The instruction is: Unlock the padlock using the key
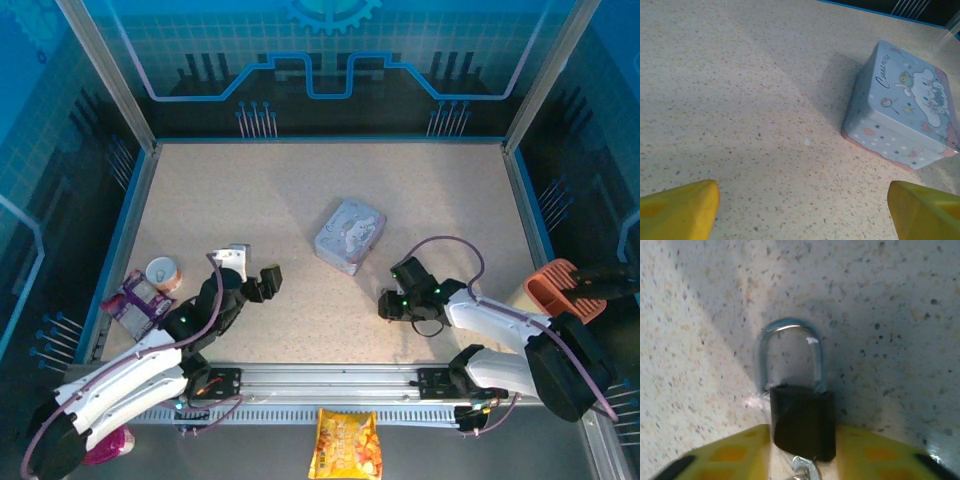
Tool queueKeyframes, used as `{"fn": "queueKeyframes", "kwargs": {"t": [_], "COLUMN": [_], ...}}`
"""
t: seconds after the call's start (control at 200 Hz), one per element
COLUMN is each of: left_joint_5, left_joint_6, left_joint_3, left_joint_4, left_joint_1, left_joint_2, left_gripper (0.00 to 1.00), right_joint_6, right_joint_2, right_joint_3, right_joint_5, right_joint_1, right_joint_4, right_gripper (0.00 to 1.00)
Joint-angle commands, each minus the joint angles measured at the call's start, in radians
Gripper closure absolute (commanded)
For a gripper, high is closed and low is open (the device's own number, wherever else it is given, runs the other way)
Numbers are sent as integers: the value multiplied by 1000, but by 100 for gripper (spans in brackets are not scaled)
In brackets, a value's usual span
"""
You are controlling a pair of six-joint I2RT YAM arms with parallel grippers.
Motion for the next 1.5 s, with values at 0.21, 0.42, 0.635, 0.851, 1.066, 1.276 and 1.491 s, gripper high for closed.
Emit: {"fn": "queueKeyframes", "kwargs": {"t": [0.21, 0.42, 0.635, 0.851, 1.066, 1.276, 1.491], "left_joint_5": [-146, -310, -341, -148, 9, 143, 172], "left_joint_6": [86, 268, 515, 544, 553, 535, 433], "left_joint_3": [36, 76, 50, 77, 42, 40, 6], "left_joint_4": [9, 150, 499, 637, 827, 951, 1133], "left_joint_1": [20, 23, 143, 319, 422, 498, 600], "left_joint_2": [13, 112, 322, 558, 698, 789, 904], "left_gripper": [1, 1, 1, 1, 1, 1, 1], "right_joint_6": [-79, -281, -625, -748, -746, -783, -795], "right_joint_2": [-136, -254, -355, -235, -104, 26, 122], "right_joint_3": [102, 212, 148, -3, -122, -155, -157], "right_joint_5": [145, 303, 581, 597, 481, 425, 313], "right_joint_1": [11, 9, -15, -217, -341, -373, -439], "right_joint_4": [-198, -188, 134, 480, 776, 996, 1164], "right_gripper": [41, 37, 9, 3, 2, 1, 0]}}
